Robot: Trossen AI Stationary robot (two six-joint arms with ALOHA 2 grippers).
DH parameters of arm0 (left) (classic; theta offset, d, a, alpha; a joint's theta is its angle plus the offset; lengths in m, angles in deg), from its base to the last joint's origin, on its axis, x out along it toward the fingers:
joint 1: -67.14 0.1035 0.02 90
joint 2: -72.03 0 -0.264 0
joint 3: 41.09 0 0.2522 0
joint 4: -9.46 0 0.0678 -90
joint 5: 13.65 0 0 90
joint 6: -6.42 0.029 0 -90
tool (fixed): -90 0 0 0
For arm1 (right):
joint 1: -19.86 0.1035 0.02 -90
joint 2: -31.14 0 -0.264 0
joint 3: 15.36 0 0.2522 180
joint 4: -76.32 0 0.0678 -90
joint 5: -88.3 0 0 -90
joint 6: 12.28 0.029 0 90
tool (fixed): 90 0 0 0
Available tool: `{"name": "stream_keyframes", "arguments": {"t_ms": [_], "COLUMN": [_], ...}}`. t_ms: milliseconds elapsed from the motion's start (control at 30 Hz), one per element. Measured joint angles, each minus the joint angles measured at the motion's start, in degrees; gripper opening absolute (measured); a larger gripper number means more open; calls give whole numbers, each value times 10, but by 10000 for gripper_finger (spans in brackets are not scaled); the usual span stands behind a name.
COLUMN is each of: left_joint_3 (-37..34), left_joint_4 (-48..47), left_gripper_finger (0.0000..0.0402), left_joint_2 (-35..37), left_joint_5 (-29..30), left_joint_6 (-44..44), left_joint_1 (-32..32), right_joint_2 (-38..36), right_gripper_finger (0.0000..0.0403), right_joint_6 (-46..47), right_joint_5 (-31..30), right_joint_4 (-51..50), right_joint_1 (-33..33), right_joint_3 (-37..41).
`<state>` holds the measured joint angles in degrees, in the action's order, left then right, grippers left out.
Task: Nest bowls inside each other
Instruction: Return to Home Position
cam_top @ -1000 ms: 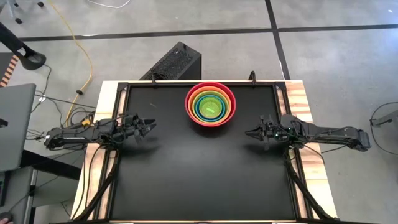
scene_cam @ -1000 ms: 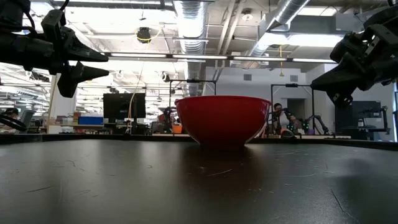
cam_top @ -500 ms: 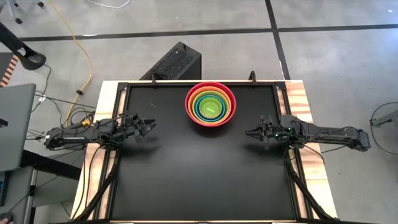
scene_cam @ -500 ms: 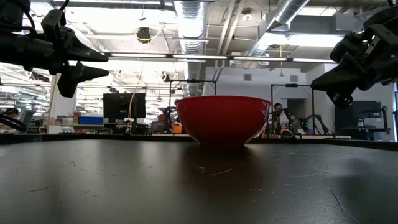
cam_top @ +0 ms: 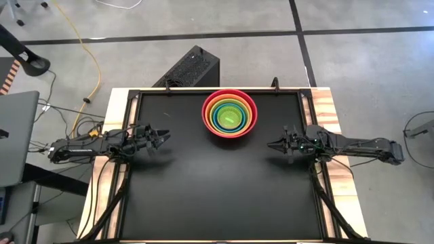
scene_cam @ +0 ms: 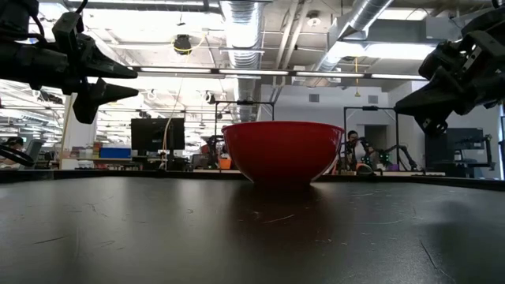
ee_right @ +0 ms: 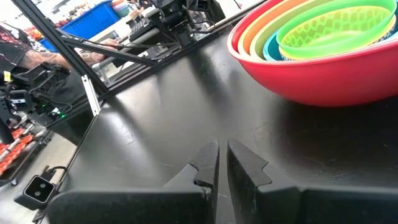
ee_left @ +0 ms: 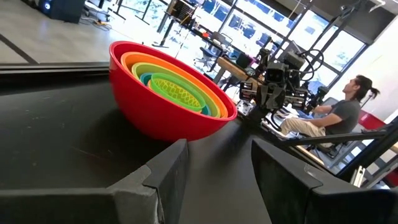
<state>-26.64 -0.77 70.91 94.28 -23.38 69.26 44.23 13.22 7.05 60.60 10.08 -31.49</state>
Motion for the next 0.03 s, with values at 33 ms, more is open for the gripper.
{"name": "stream_keyframes", "arguments": {"t_ms": [33], "left_joint_3": [0], "left_joint_4": [0], "left_gripper_finger": [168], "left_joint_2": [0], "left_joint_5": [0], "left_joint_6": [0], "left_joint_1": [0], "right_joint_2": [0], "right_gripper_finger": [46], "right_joint_6": [0], "right_joint_5": [0], "right_joint_4": [0], "right_joint_1": [0], "right_joint_3": [0]}}
